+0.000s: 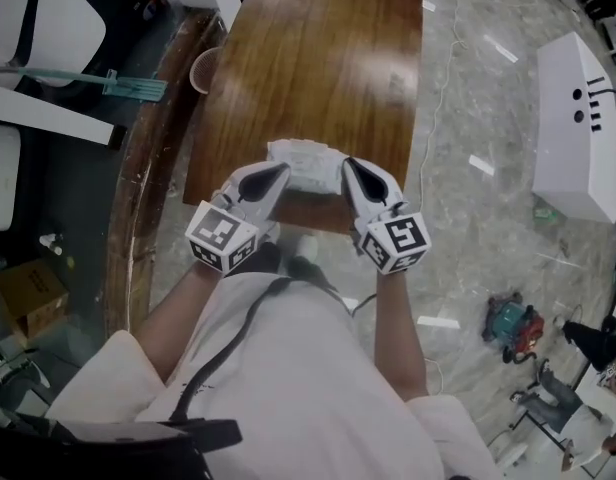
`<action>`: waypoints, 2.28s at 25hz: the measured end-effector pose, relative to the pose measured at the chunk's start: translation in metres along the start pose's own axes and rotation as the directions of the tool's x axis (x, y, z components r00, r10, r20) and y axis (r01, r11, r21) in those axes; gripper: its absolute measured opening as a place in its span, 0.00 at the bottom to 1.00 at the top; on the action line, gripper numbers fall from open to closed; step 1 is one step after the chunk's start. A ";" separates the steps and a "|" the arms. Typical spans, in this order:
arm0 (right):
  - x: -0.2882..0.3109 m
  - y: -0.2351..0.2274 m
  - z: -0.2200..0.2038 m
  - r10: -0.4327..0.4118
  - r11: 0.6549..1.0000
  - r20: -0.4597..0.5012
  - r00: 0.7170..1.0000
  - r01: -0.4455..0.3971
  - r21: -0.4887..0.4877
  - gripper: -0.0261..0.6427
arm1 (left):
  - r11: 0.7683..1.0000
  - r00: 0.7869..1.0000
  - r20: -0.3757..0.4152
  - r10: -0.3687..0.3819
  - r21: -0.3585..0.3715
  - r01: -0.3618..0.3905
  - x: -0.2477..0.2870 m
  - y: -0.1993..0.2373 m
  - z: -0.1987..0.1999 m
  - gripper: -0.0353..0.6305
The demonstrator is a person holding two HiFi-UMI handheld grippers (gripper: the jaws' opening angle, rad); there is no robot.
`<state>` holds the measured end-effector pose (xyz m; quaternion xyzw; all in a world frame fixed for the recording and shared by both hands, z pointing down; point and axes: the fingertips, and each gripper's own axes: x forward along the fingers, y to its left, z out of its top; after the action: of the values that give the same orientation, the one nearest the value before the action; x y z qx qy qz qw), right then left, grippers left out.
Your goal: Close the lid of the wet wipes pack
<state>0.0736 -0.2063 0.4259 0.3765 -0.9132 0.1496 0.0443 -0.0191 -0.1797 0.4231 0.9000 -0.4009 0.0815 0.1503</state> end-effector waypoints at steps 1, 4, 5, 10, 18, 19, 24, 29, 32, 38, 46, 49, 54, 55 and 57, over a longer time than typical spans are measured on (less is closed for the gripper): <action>0.002 -0.004 -0.003 -0.003 1.000 -0.008 1.000 0.003 0.004 0.05 | 1.000 1.000 -0.010 -0.002 0.003 0.003 0.004 0.002 -0.003 0.06; 0.011 -0.015 -0.011 -0.014 1.000 -0.030 0.999 0.015 0.020 0.05 | 1.000 0.999 -0.041 -0.014 -0.002 0.014 0.014 0.008 -0.013 0.06; 0.014 -0.019 -0.015 -0.016 1.000 -0.039 0.999 0.017 0.024 0.05 | 1.000 0.999 -0.048 -0.016 -0.006 0.016 0.017 0.012 -0.017 0.06; 0.029 -0.031 -0.042 -0.018 0.999 -0.101 0.995 0.021 0.027 0.06 | 0.999 0.998 -0.068 -0.019 -0.033 0.017 0.032 0.025 -0.036 0.06; 0.058 -0.035 -0.086 0.034 0.999 -0.210 0.977 -0.034 0.003 0.16 | 0.999 0.990 -0.136 -0.022 -0.046 0.016 0.052 0.039 -0.074 0.06; 0.060 -0.036 -0.092 0.039 0.999 -0.227 0.973 -0.041 -0.005 0.17 | 0.999 0.990 -0.142 -0.023 -0.049 0.016 0.055 0.040 -0.078 0.06; 0.073 -0.039 -0.118 0.060 0.997 -0.292 0.954 -0.072 -0.030 0.24 | 0.998 0.986 -0.167 -0.010 -0.065 -0.001 0.059 0.046 -0.096 0.06; 0.083 -0.047 -0.127 0.068 0.997 -0.298 0.952 -0.075 -0.011 0.28 | 0.997 0.983 -0.186 0.005 -0.079 -0.020 0.061 0.049 -0.110 0.06; 0.091 -0.048 -0.132 0.087 0.995 -0.311 0.946 -0.095 -0.010 0.29 | 0.996 0.982 -0.191 0.007 -0.081 -0.022 0.061 0.051 -0.114 0.06; 0.102 -0.047 -0.141 0.137 0.989 -0.341 0.930 -0.149 -0.010 0.31 | 0.994 0.981 -0.194 0.022 -0.096 -0.041 0.060 0.054 -0.115 0.06; 0.103 -0.037 -0.140 0.177 0.980 -0.342 0.923 -0.196 -0.023 0.31 | 0.994 0.981 -0.191 0.030 -0.094 -0.049 0.061 0.056 -0.111 0.06; 0.101 -0.034 -0.142 0.187 0.978 -0.343 0.921 -0.206 -0.019 0.31 | 0.994 0.981 -0.192 0.028 -0.102 -0.049 0.060 0.056 -0.113 0.06; 0.095 -0.032 -0.143 0.196 0.976 -0.346 0.918 -0.216 -0.020 0.31 | 0.993 0.981 -0.189 0.040 -0.101 -0.060 0.060 0.057 -0.113 0.06; 0.093 -0.031 -0.143 0.200 0.975 -0.346 0.917 -0.221 -0.021 0.31 | 0.993 0.981 -0.189 0.041 -0.100 -0.061 0.060 0.057 -0.112 0.06; 0.091 -0.028 -0.142 0.208 0.973 -0.348 0.914 -0.230 -0.024 0.31 | 0.993 0.982 -0.185 0.044 -0.099 -0.063 0.059 0.055 -0.110 0.06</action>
<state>0.0236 -0.2432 0.5850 0.2383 -0.9322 0.1873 0.1977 -0.0241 -0.2190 0.5537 0.8686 -0.4131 0.1466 0.2311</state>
